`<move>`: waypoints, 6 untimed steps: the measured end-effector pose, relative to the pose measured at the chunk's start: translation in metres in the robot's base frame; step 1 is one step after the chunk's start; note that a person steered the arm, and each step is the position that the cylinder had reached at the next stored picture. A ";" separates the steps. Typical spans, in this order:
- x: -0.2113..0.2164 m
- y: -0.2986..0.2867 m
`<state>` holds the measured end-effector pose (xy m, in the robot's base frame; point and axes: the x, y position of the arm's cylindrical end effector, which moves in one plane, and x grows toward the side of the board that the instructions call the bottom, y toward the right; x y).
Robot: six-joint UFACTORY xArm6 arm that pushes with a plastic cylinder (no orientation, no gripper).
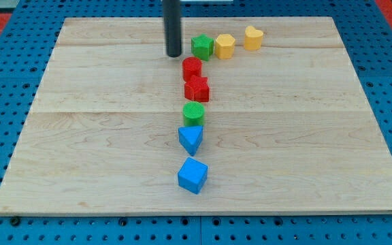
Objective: Point your arm at green star
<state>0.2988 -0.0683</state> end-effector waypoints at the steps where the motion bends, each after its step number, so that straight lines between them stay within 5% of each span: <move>1: 0.051 -0.002; 4: 0.052 0.051; 6: -0.008 -0.025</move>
